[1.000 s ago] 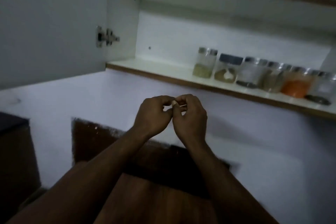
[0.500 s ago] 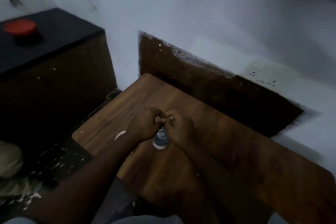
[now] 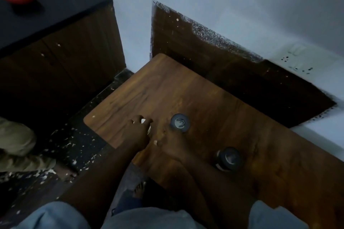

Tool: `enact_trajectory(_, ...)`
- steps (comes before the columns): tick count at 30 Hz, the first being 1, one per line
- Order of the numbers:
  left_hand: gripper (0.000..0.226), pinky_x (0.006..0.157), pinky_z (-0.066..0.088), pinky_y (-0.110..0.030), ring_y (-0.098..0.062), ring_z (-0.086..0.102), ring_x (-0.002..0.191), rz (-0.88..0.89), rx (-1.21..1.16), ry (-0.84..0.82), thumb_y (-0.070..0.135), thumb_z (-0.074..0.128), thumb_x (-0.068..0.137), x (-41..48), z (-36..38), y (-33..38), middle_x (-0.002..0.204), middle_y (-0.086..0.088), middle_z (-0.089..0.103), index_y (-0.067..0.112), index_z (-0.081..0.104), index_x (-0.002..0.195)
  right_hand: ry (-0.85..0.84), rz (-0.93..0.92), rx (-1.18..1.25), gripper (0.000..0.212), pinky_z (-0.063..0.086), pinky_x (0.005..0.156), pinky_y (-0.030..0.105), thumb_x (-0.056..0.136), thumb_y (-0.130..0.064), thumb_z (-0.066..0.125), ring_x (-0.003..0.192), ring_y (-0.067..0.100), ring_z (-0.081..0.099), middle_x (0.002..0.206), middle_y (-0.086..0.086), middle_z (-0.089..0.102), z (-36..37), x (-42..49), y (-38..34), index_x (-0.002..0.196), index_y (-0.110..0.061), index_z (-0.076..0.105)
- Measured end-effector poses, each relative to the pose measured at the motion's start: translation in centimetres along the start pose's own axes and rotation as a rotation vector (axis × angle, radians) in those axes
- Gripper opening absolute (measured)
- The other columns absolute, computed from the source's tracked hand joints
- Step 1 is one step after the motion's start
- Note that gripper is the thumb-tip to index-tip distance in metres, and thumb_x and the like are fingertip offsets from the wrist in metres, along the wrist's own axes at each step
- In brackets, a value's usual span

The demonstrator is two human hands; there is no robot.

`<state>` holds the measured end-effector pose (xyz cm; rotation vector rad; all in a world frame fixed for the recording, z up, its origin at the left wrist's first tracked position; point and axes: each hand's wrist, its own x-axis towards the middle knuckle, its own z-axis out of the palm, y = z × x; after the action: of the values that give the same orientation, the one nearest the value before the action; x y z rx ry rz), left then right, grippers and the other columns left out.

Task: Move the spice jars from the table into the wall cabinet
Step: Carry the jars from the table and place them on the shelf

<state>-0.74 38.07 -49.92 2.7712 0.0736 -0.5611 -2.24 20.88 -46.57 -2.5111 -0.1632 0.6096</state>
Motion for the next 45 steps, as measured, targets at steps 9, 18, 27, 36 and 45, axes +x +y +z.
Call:
enact_trajectory(9,0.071,0.086,0.048,-0.034,-0.021,0.056,0.11,0.315,-0.107,0.084,0.049,0.072,0.072,0.7,-5.3,3.7,0.133,0.001,0.053,0.034,0.048,0.137,0.143,-0.086,0.152,0.057,0.055,0.09,0.034,0.074,-0.042,0.075,0.112,0.012,0.064,0.119,-0.004,0.066,-3.6,0.1,0.8,0.125,-0.024,0.055)
enact_trajectory(18,0.07,0.09,0.051,-0.025,0.001,0.058,0.112,0.769,-0.203,0.25,0.048,0.082,0.066,0.7,-16.9,9.6,0.122,0.025,0.056,0.046,0.052,0.13,0.192,-0.169,0.37,0.066,0.04,0.084,0.008,0.072,-0.025,0.084,0.112,-0.002,0.062,0.121,-0.02,0.067,-12.8,-0.7,0.6,0.131,-0.034,0.056)
enact_trajectory(27,0.066,0.074,0.057,-0.02,0.0,0.067,0.094,0.548,-1.157,0.526,0.052,0.088,0.068,-4.7,-23.5,24.7,0.108,0.013,0.069,0.034,0.053,0.12,1.051,-0.202,0.464,0.079,0.057,0.088,0.041,0.068,-0.057,0.08,0.107,0.017,0.064,0.126,-0.003,0.062,-28.3,-4.2,-4.1,0.134,-0.027,0.048)
enact_trajectory(36,0.05,0.087,0.057,-0.031,-0.001,0.065,0.102,0.875,-1.006,0.811,0.057,0.073,0.081,-6.8,-39.0,38.9,0.117,0.016,0.067,0.031,0.06,0.121,1.303,-0.502,0.294,0.07,0.056,0.087,0.027,0.08,-0.051,0.066,0.11,0.007,0.063,0.129,-0.006,0.062,-47.8,-10.5,-6.3,0.143,-0.027,0.048)
enact_trajectory(45,0.043,0.088,0.053,-0.034,-0.019,0.067,0.102,0.857,-0.719,0.684,0.043,0.063,0.094,-0.4,-47.8,49.1,0.117,-0.001,0.071,0.014,0.063,0.126,1.347,-0.199,0.062,0.052,0.052,0.067,0.031,0.077,-0.047,0.07,0.089,0.02,0.068,0.095,-0.006,0.069,-61.7,-7.9,-4.7,0.118,-0.019,0.055)
